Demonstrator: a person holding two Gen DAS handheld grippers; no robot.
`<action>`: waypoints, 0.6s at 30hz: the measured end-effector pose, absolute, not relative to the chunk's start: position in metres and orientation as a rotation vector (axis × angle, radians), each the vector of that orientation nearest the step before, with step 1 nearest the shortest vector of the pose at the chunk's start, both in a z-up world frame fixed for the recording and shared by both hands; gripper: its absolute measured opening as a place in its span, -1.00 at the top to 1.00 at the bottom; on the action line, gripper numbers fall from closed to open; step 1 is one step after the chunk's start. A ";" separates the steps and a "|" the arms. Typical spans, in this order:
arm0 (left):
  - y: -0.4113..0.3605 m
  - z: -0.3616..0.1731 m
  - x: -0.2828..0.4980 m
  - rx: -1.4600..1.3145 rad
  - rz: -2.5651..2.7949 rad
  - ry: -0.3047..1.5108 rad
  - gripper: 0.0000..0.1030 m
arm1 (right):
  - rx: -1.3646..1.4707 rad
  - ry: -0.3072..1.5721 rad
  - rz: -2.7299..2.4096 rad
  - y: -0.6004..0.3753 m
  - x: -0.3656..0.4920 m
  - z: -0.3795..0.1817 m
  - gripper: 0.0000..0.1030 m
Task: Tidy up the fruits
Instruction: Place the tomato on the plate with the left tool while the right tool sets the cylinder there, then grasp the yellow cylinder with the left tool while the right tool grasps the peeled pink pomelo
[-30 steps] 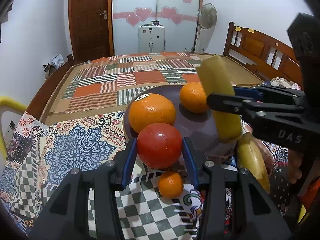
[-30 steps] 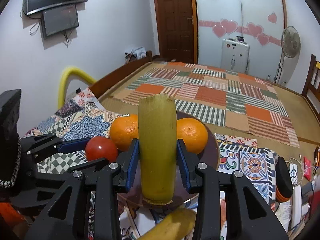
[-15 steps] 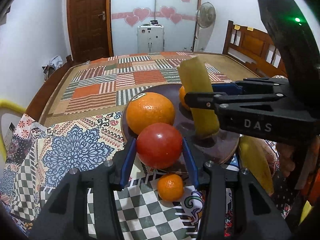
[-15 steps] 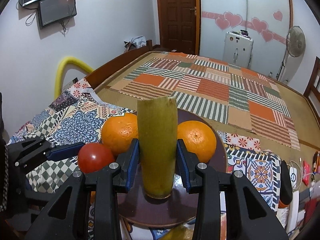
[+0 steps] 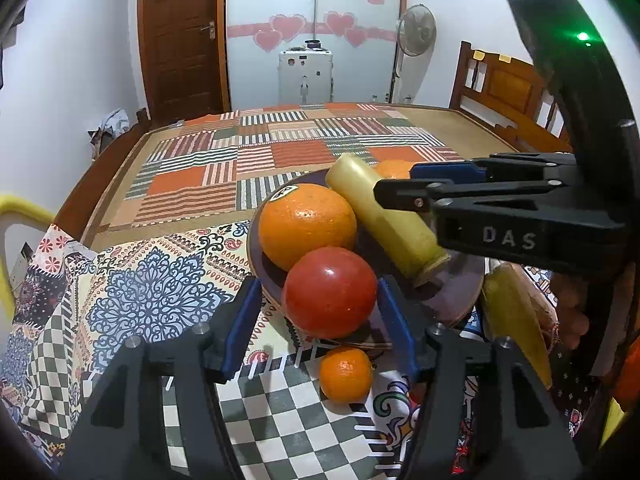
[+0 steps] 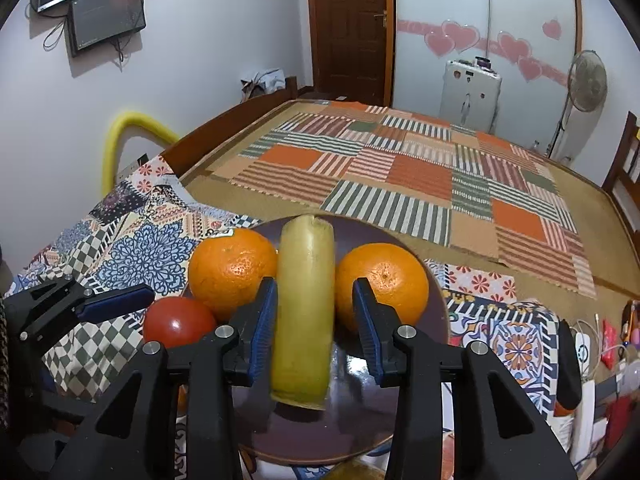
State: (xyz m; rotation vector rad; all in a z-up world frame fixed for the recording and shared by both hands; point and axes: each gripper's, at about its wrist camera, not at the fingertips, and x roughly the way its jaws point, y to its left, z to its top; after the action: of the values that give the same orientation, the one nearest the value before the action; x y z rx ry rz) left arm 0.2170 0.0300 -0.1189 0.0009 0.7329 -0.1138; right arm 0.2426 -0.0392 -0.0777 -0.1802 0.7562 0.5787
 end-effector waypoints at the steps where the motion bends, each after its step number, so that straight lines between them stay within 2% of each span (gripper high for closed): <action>1: 0.031 -0.119 0.216 0.000 -0.113 0.732 -0.16 | -0.176 0.750 0.577 -0.042 0.241 -0.075 0.30; 12: 0.033 -0.102 0.193 0.004 -0.100 0.703 -0.19 | -0.169 0.682 0.549 -0.073 0.204 -0.057 0.29; 18: 0.028 -0.090 0.179 0.001 -0.104 0.701 -0.19 | -0.209 0.628 0.511 -0.090 0.172 -0.052 0.14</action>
State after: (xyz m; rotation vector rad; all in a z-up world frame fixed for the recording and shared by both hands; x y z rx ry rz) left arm 0.1790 0.0278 -0.0904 0.0011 0.7010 -0.1036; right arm 0.1724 -0.0904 -0.0516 -0.2093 0.6278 0.5111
